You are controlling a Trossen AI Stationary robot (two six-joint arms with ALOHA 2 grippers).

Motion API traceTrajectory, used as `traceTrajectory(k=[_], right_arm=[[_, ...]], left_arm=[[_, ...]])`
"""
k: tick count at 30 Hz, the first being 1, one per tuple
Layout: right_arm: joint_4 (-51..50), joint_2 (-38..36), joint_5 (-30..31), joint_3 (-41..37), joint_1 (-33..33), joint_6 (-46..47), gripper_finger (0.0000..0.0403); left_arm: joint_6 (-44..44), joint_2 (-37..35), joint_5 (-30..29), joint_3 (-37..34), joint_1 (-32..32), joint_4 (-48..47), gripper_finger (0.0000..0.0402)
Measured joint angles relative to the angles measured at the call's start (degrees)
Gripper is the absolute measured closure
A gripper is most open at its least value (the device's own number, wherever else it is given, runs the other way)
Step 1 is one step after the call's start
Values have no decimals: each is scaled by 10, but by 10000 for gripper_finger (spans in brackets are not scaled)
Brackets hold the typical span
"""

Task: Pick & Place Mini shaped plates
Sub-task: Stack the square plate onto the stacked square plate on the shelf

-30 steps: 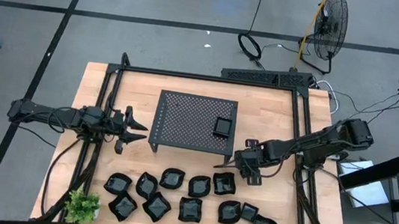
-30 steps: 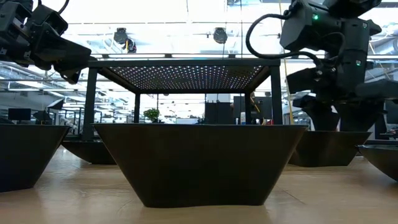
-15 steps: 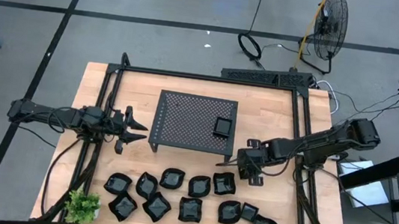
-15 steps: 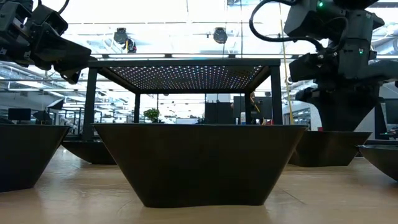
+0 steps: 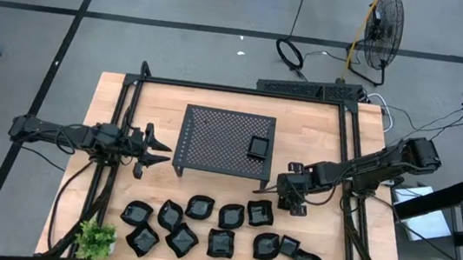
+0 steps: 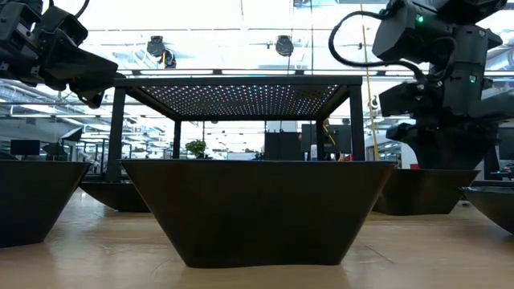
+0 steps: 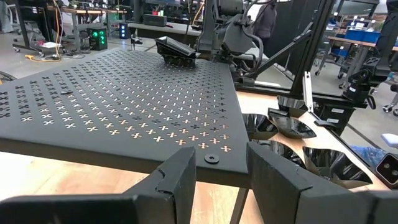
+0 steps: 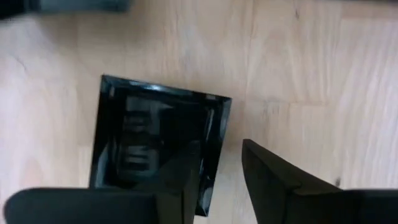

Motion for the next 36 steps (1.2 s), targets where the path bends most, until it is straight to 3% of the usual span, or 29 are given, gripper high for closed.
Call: traceTrajectory(k=[10, 23, 27, 36], right_arm=[[15, -1, -2, 0, 0, 0, 294], [13, -1, -32, 0, 0, 0, 391], [11, -3, -33, 0, 0, 1, 395], [-1, -99, -30, 0, 0, 16, 403]], left_arm=[[0, 0, 0, 0, 0, 0, 256], [0, 0, 0, 0, 0, 0, 256], [0, 0, 0, 0, 0, 0, 256], [0, 0, 0, 0, 0, 0, 256]])
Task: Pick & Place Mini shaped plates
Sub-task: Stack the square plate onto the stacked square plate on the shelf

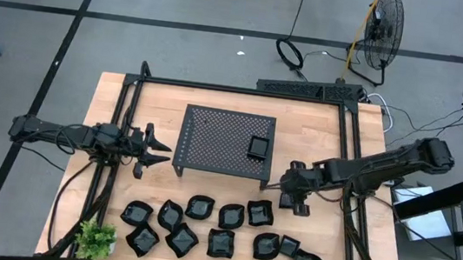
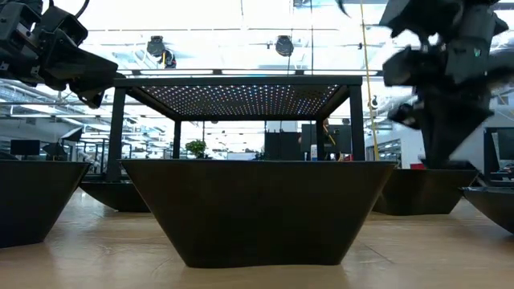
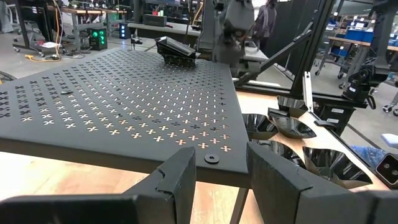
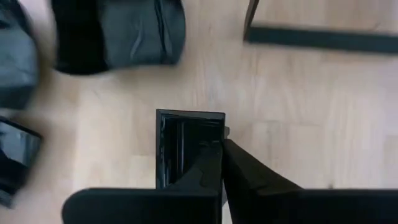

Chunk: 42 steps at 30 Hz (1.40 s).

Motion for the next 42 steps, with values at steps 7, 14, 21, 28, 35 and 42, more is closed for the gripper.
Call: traceTrajectory(k=[7, 14, 21, 28, 35, 42], right_arm=[[33, -109, 0, 0, 0, 25, 403], [24, -131, 11, 107, -8, -11, 403], [-174, 2, 55, 371, -57, -111, 403], [-307, 150, 59, 557, -143, -172, 403], [-326, 211, 29, 590, -191, -215, 403], [-323, 228, 29, 590, -208, -196, 403]], left_arm=[[0, 0, 0, 0, 0, 0, 256], [0, 0, 0, 0, 0, 0, 256], [0, 0, 0, 0, 0, 0, 256], [0, 0, 0, 0, 0, 0, 256], [0, 0, 0, 0, 0, 0, 256], [0, 0, 0, 0, 0, 0, 256]])
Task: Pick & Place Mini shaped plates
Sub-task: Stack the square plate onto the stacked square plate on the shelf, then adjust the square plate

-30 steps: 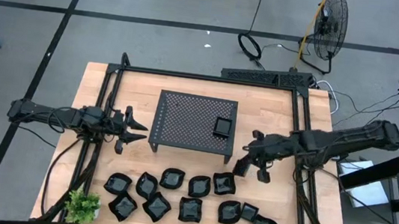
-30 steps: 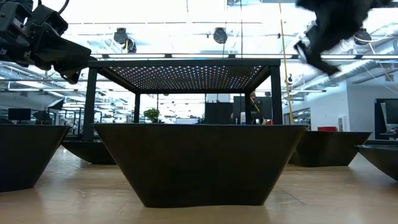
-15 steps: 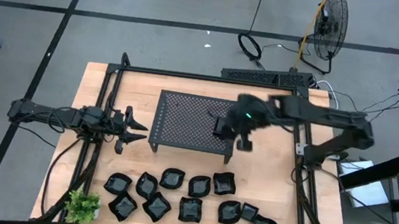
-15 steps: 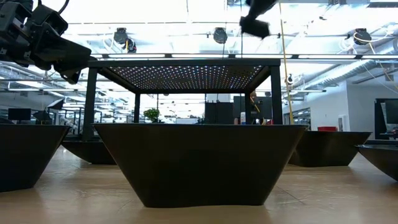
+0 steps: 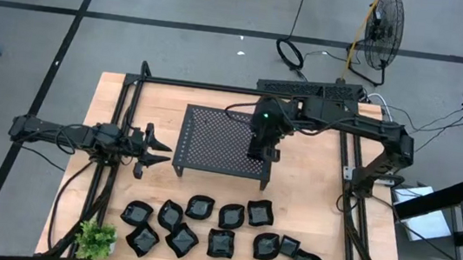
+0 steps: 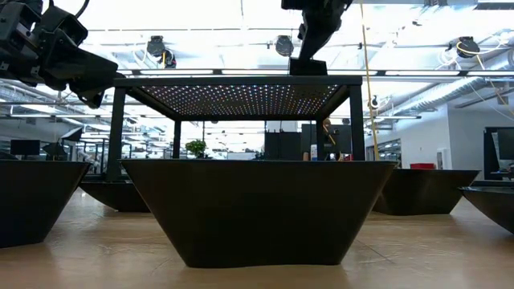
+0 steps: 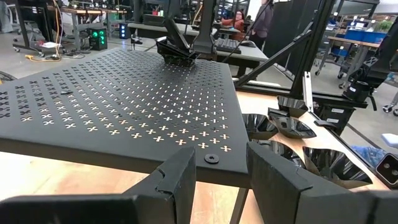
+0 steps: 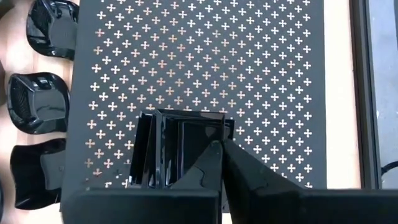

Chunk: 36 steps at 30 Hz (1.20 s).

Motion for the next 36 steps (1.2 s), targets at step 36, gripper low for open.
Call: traceTrajectory(k=[36], right_arm=[[13, -1, 0, 0, 2, 43, 315]], left_arm=[[0, 0, 0, 0, 0, 0, 256]])
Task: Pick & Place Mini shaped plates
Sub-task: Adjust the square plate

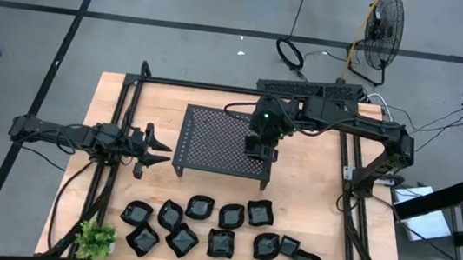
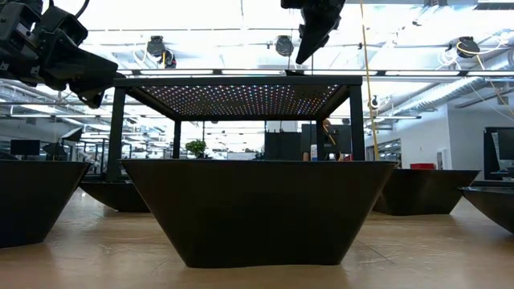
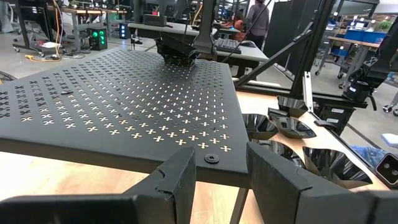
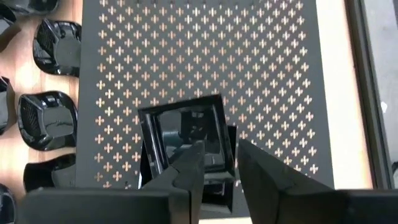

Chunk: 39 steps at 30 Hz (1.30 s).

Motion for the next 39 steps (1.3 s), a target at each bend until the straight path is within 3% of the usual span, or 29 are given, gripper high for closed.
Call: traceTrajectory(k=[10, 21, 39], right_arm=[[40, 0, 2, -3, 0, -73, 293], [116, 0, 2, -100, 0, -107, 272], [119, 0, 2, -103, 0, -107, 370]], left_arm=[[0, 0, 0, 0, 0, 0, 256], [0, 0, 0, 0, 0, 0, 256], [0, 0, 0, 0, 0, 0, 256]])
